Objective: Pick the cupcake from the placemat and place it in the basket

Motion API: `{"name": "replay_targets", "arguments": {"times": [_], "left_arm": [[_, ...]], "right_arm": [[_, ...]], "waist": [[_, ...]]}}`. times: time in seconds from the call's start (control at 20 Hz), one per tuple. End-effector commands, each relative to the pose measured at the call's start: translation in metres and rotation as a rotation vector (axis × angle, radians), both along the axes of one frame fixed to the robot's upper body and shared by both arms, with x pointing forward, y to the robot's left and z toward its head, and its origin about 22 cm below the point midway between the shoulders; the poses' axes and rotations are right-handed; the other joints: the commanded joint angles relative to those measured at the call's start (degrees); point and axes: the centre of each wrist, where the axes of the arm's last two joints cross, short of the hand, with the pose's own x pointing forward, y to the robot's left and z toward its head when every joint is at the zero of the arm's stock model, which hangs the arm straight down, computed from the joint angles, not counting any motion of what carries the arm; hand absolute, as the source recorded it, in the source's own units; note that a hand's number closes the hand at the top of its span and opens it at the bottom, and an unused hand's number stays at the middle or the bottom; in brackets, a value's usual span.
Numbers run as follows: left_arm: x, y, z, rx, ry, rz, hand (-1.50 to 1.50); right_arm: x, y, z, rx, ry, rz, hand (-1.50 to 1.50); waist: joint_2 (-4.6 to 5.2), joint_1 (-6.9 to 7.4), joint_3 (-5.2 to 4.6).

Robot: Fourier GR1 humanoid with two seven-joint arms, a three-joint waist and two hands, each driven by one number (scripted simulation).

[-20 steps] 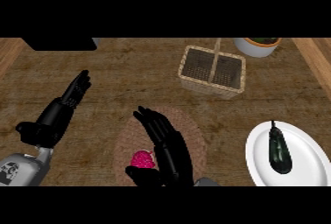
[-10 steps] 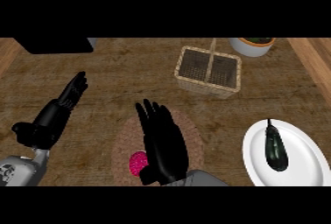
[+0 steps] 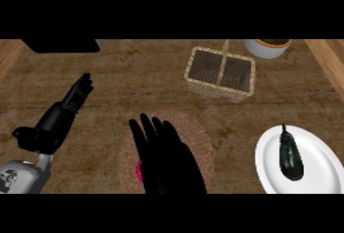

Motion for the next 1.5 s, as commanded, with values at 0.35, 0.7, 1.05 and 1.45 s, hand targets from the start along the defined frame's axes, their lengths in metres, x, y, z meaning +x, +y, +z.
{"name": "replay_targets", "arguments": {"times": [0.35,0.7,1.05,1.45], "left_arm": [[-0.003,0.013,-0.011,0.01,0.001,0.006,0.0],[0.0,-0.016,0.002,-0.017,-0.018,-0.016,0.0],[-0.004,-0.022,-0.001,-0.013,-0.031,-0.034,0.0],[-0.007,0.005,-0.002,-0.001,-0.025,-0.019,0.0]], "right_arm": [[-0.035,-0.017,0.022,-0.072,0.051,-0.148,-1.5],[-0.022,-0.014,-0.003,-0.024,0.049,-0.192,-1.5],[-0.008,-0.001,-0.055,-0.02,0.005,-0.193,-1.5],[-0.006,0.009,-0.082,-0.027,-0.023,-0.204,-1.5]], "waist": [[0.69,0.21,0.11],[0.91,1.02,0.2],[1.06,1.46,0.22],[1.07,1.81,0.21]]}}
